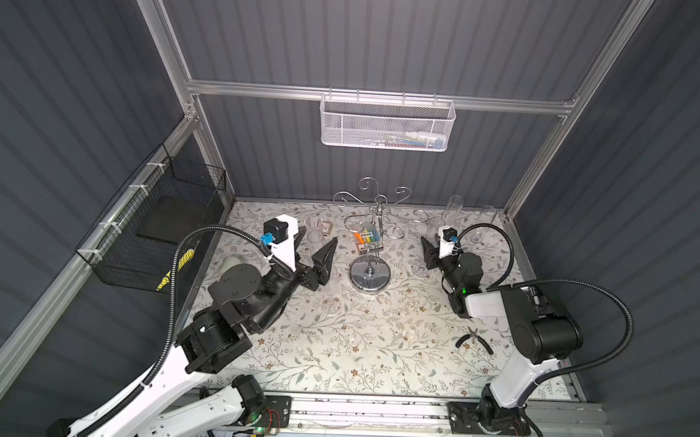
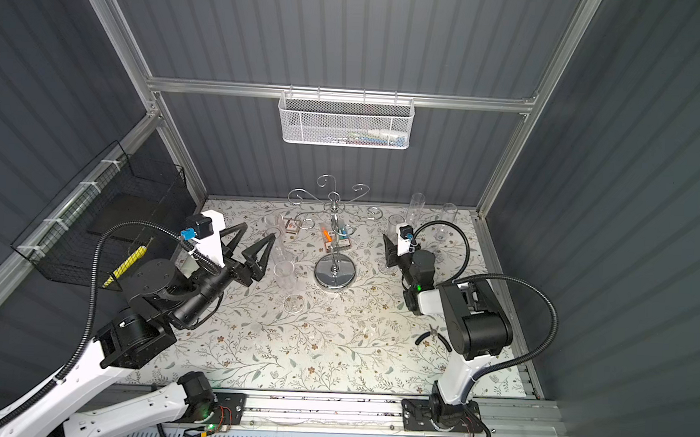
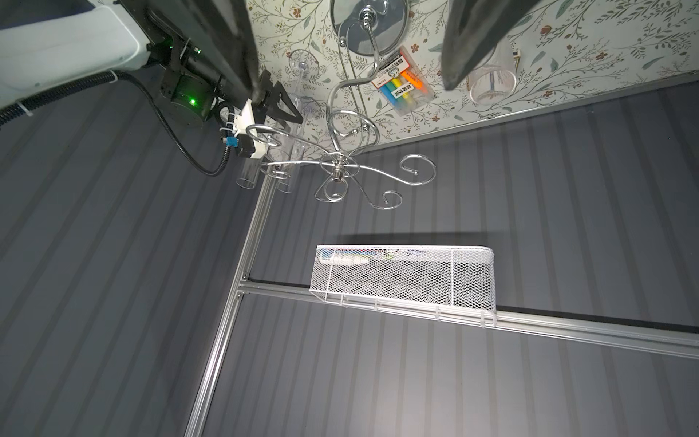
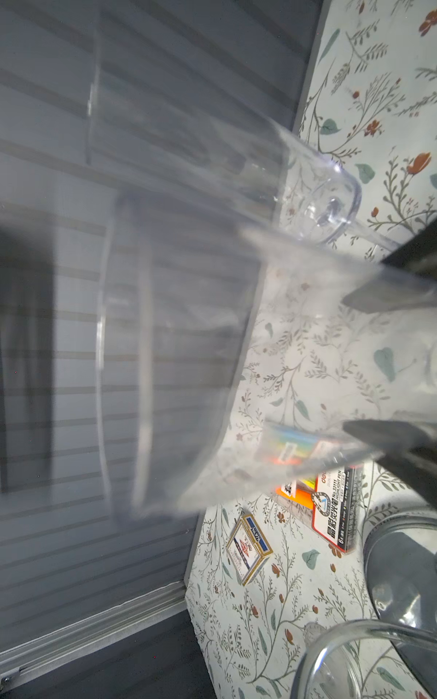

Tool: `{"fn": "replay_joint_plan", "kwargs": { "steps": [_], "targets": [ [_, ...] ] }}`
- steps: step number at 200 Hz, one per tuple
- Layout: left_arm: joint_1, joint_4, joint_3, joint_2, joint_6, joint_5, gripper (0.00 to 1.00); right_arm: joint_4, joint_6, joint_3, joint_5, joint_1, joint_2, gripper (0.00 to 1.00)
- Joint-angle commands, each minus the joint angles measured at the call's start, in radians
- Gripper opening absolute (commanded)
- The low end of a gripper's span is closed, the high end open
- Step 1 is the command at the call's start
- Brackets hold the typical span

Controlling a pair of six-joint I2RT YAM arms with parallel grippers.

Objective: Take the wine glass off the wine glass rack

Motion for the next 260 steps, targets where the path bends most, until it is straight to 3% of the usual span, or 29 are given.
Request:
{"fn": "replay_joint_plan", "kwargs": {
  "steps": [1, 21, 31, 43, 51, 55, 81, 95, 140, 188, 213, 260],
  "targets": [
    [0.005, 0.013, -0.008, -0.013, -0.013, -0.026, 0.78, 0.050, -0.012, 0.019, 0.008, 0.010, 0.016, 0.47],
    [0.005, 0.015, -0.013, -0.019, -0.014, -0.031, 0.78, 0.073, -0.004, 0.011, 0.015, 0.012, 0.025, 0.49],
    [0.005, 0.014, -0.014, -0.019, -0.013, -0.032, 0.78, 0.077, -0.004, 0.009, 0.020, 0.012, 0.028, 0.55],
    [0.005, 0.012, -0.014, -0.019, -0.013, -0.035, 0.78, 0.081, 0.000, 0.007, 0.035, 0.013, 0.029, 0.72],
    [0.005, 0.013, -0.014, -0.019, -0.011, -0.035, 0.78, 0.082, 0.011, 0.004, 0.052, 0.013, 0.026, 0.95],
    [0.005, 0.012, -0.015, -0.018, -0.011, -0.037, 0.79, 0.081, 0.017, 0.005, 0.059, 0.013, 0.024, 0.99],
    [0.006, 0.021, -0.014, -0.013, 0.003, -0.056, 0.86, 0.089, 0.021, -0.010, 0.070, 0.015, -0.003, 0.99],
    [0.005, 0.030, -0.012, -0.009, 0.019, -0.066, 0.99, 0.101, 0.013, -0.021, 0.079, 0.015, -0.024, 0.99],
    [0.006, 0.066, -0.012, 0.001, 0.096, -0.111, 1.00, 0.057, -0.018, -0.045, 0.129, 0.015, -0.156, 0.99],
    [0.006, 0.148, -0.042, 0.003, 0.252, -0.307, 1.00, -0.073, -0.013, -0.084, 0.185, 0.001, -0.386, 0.99],
    [0.006, 0.172, -0.075, 0.013, 0.324, -0.511, 1.00, -0.161, 0.015, -0.196, 0.254, -0.001, -0.576, 0.99],
    [0.047, 0.571, -0.413, -0.064, 0.528, -0.739, 1.00, -0.616, 0.044, -0.325, 0.424, -0.008, -0.908, 0.99]
  ]
}}
